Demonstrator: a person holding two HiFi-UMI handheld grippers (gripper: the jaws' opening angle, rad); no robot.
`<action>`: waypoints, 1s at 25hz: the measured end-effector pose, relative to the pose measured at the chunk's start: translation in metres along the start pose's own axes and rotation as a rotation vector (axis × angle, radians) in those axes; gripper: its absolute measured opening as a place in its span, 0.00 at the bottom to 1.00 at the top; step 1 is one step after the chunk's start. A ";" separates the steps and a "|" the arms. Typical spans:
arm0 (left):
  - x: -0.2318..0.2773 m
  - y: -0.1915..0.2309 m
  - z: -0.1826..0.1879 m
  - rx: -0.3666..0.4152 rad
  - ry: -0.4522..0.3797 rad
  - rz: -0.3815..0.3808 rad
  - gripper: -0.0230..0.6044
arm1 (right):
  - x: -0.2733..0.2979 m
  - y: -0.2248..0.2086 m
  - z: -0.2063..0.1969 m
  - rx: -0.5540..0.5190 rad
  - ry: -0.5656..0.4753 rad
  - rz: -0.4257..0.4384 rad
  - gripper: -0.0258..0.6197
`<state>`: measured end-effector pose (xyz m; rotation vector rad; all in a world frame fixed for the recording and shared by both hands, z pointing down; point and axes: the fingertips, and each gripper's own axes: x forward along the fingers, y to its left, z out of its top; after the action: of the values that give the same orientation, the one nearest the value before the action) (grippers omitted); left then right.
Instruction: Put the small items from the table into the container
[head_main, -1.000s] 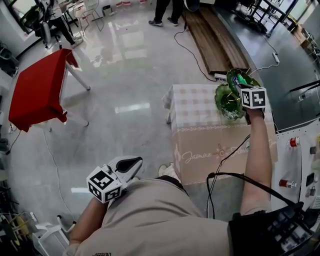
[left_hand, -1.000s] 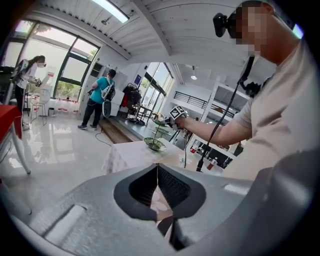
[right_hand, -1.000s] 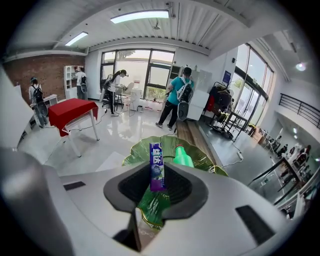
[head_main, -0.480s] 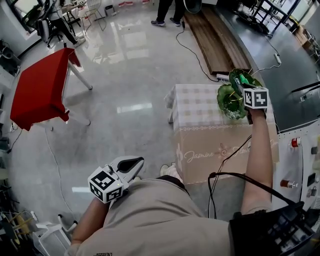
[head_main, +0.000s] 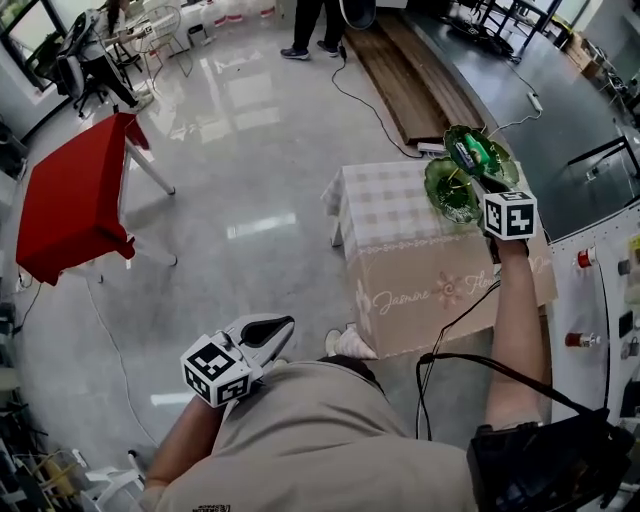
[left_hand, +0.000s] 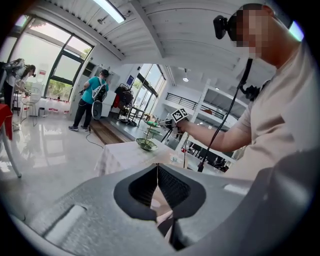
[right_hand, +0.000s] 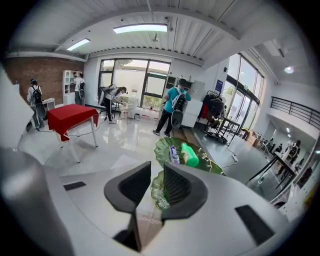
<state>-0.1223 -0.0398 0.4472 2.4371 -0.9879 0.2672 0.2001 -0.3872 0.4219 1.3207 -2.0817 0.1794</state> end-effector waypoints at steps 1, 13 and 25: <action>-0.002 -0.002 0.000 0.002 -0.002 -0.014 0.05 | -0.009 0.007 -0.005 0.002 -0.003 -0.004 0.18; -0.034 -0.025 -0.022 0.021 0.022 -0.173 0.05 | -0.109 0.128 -0.093 0.055 -0.010 -0.027 0.08; -0.069 -0.051 -0.064 0.080 0.090 -0.308 0.05 | -0.192 0.280 -0.160 0.169 -0.042 0.029 0.08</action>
<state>-0.1366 0.0654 0.4587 2.5807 -0.5622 0.3102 0.0879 -0.0369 0.4943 1.4047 -2.1604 0.3500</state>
